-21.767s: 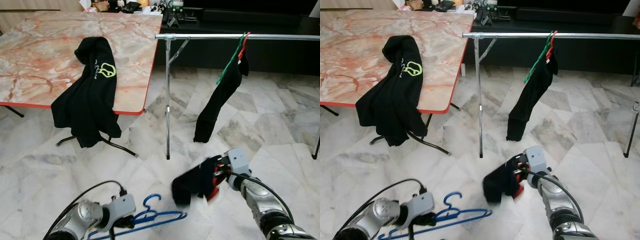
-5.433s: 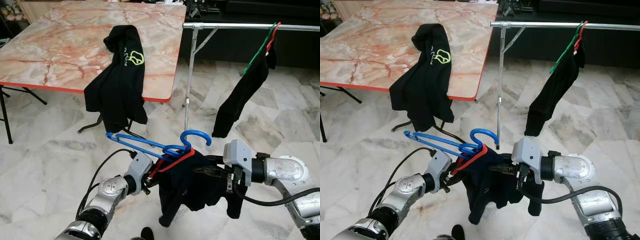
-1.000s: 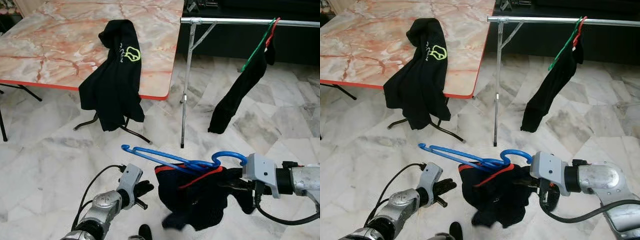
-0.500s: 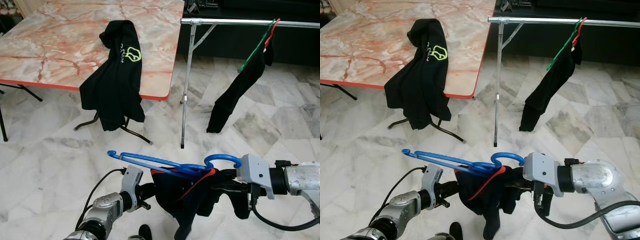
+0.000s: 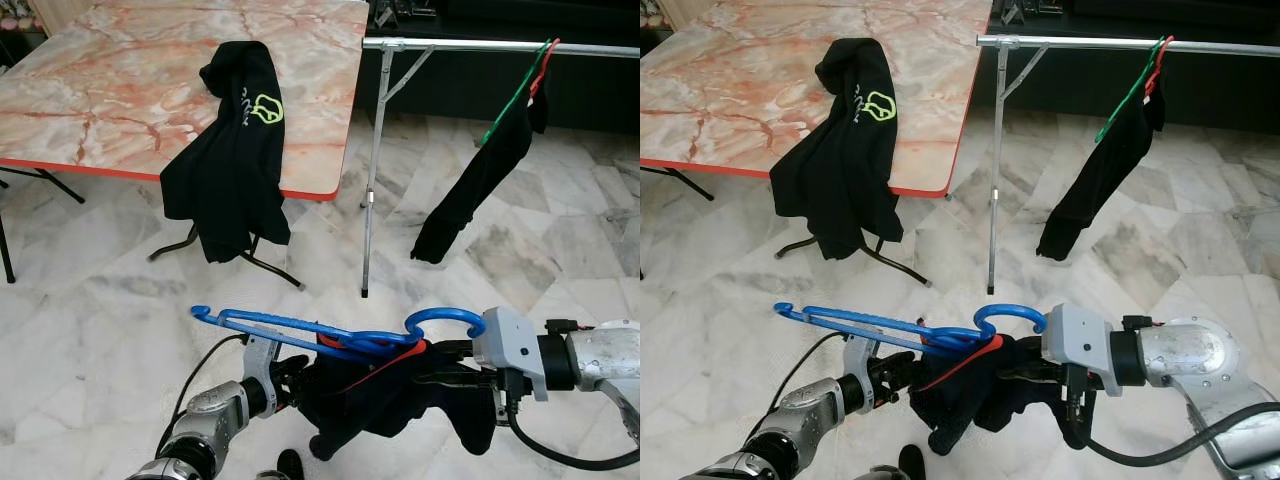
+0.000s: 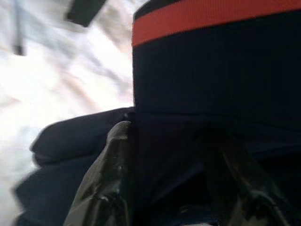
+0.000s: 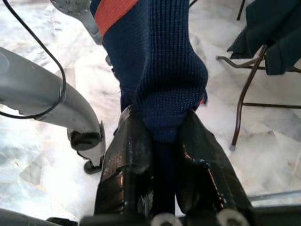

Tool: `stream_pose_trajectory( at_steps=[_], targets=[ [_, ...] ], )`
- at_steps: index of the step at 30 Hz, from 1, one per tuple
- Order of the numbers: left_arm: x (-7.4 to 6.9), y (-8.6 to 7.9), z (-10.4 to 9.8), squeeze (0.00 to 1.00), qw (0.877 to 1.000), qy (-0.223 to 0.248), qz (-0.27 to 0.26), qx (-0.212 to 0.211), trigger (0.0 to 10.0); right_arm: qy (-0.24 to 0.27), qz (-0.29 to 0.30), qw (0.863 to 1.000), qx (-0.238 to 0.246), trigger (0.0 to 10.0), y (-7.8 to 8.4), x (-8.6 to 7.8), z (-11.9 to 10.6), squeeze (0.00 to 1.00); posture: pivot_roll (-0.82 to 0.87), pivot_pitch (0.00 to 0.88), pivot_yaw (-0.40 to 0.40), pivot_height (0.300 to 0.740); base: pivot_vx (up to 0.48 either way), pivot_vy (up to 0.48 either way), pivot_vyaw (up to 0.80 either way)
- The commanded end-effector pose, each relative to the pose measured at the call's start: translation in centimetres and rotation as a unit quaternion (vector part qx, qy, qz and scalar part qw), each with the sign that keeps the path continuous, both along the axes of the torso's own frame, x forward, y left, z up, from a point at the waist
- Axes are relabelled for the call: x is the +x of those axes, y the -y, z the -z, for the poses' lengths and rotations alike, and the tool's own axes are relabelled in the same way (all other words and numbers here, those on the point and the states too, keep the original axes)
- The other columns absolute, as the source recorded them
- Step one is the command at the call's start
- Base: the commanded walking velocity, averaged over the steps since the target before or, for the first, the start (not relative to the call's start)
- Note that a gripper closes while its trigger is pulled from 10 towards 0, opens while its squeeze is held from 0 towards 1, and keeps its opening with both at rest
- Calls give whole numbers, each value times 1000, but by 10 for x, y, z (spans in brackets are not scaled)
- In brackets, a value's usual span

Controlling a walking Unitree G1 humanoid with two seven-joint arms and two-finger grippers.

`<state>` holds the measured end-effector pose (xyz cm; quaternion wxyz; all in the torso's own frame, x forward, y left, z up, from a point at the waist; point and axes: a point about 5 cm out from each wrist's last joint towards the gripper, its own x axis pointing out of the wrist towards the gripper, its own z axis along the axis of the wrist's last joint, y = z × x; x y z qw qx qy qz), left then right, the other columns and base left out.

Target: Hang hanger

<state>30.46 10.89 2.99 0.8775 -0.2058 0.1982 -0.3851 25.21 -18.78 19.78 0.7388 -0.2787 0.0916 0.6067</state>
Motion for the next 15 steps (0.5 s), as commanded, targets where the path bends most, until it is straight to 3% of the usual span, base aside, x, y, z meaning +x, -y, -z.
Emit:
stream_pose_trajectory(
  at_steps=[1,4,7,9,10,12,15],
  targets=[
    [-7,0,5,0,999,-23,21,-25,10000,23,-13,1000,9,0,-1,-2,-15,0,-120,229,14,740,0,0,0],
    [-20,-2,13,0,995,-36,89,-21,10000,16,-17,1000,9,0,0,-3,-15,0,-120,232,11,740,0,0,0],
    [-22,-6,15,0,995,-37,91,-9,10000,13,-18,1000,9,0,1,-3,-15,0,-120,233,10,740,0,0,0],
    [-20,-13,16,0,997,-28,72,28,10000,10,-12,1000,4,0,3,-2,-13,0,-117,235,9,740,0,0,0],
    [-17,-16,18,0,995,-10,57,79,10000,13,9,1000,-21,0,8,3,-5,0,-113,238,8,740,0,0,0],
    [-13,-20,18,0,990,13,29,139,10000,16,34,997,-66,0,16,8,9,0,-107,240,10,740,0,0,0],
    [-10,-22,18,0,986,18,13,166,10000,18,57,995,-79,0,19,13,16,0,-106,241,10,740,0,0,0]
  ],
)
